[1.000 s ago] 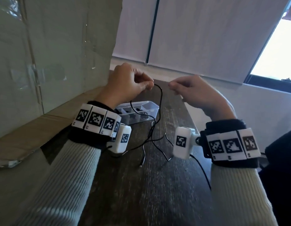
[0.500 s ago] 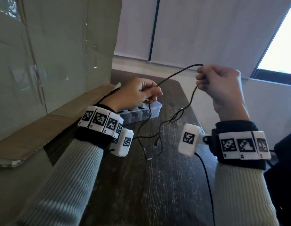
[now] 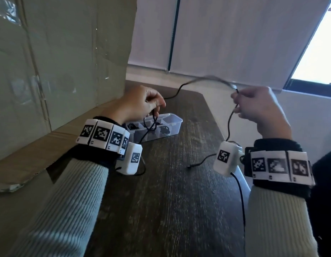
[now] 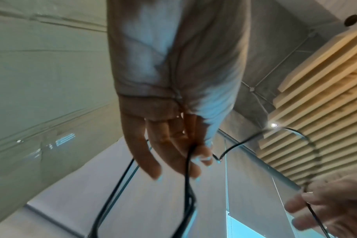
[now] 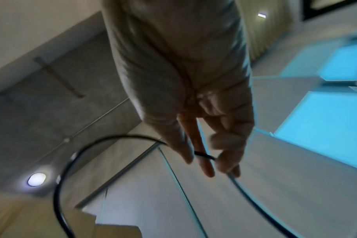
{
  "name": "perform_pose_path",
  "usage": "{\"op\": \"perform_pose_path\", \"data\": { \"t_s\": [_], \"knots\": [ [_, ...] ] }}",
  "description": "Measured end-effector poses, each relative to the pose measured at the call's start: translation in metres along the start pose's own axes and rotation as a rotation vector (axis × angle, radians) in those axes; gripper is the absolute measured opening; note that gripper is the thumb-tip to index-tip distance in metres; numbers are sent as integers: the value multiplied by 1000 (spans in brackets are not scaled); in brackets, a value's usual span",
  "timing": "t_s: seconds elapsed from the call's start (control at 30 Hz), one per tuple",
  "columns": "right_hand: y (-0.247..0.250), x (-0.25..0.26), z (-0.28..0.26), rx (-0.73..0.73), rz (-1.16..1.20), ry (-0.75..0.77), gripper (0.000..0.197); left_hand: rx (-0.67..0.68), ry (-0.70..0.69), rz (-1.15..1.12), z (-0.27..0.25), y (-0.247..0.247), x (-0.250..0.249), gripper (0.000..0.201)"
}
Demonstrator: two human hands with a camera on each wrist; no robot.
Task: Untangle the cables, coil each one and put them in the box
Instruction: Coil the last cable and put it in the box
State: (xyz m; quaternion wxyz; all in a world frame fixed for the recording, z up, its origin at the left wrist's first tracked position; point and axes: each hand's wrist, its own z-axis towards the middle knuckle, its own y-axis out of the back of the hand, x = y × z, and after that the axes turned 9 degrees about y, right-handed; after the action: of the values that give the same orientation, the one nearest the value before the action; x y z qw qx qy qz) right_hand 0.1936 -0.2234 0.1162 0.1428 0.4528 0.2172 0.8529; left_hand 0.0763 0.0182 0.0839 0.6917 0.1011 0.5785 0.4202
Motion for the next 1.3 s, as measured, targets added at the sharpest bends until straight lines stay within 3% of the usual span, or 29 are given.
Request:
{"op": "perform_pose_path", "data": {
  "t_s": [0.07,0.13,0.2,0.27,0.37,0.43,0.53,0.67,0.77,0.93,1.03,1.1,1.17,1.23,1.3],
  "knots": [
    [1,12,-6,44,-282,43,45,-97,-52,66,1,1,-3,17],
    [1,28,-15,81,-297,166,56,-145,-91,154,3,1,-3,17],
    [-2,42,-22,134,-156,296,48,-163,-98,211,4,0,-2,17],
    [-10,54,-32,225,-49,358,28,-170,-113,219,5,-2,-3,16],
    [-26,60,-39,432,-155,439,35,-219,-149,143,4,-6,-9,14],
    [-37,58,-36,468,-179,442,36,-263,-162,32,4,-8,-12,15],
    [-32,57,-29,363,173,323,45,-199,-173,-116,4,-10,-10,20],
    [2,47,-23,161,698,164,43,-122,-184,-5,6,-15,1,24],
    [23,30,-17,-104,851,109,38,-103,-169,115,12,-20,16,25],
    [41,7,-11,-232,915,40,41,-110,-83,195,15,-15,32,24],
    [41,1,-9,-229,744,-20,40,-138,-80,107,13,-5,32,25],
    [35,-4,-7,-79,445,-119,42,-170,-81,43,13,1,30,25],
    [31,-10,-5,132,-28,-198,58,-189,-77,50,13,5,29,25],
    [28,-10,-6,251,-397,-194,74,-186,-72,135,13,7,28,30],
    [22,-1,-11,298,-460,-90,74,-197,-66,237,10,8,23,32]
  ]
}}
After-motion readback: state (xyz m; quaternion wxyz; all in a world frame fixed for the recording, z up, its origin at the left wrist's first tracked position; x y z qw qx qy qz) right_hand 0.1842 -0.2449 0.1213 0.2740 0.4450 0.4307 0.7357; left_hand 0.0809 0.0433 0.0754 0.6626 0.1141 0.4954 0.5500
